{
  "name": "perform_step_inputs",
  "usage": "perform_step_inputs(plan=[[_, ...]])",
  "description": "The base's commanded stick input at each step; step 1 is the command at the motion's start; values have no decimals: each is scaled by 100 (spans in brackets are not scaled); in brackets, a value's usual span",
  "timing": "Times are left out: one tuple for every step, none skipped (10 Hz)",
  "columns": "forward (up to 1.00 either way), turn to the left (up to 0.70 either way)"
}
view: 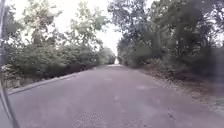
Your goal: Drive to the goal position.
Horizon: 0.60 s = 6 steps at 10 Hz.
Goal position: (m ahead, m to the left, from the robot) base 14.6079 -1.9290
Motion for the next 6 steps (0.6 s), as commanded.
perform_step_inputs(plan=[[70, 0], [70, 0], [70, 0], [70, 0], [70, 0], [70, 0]])
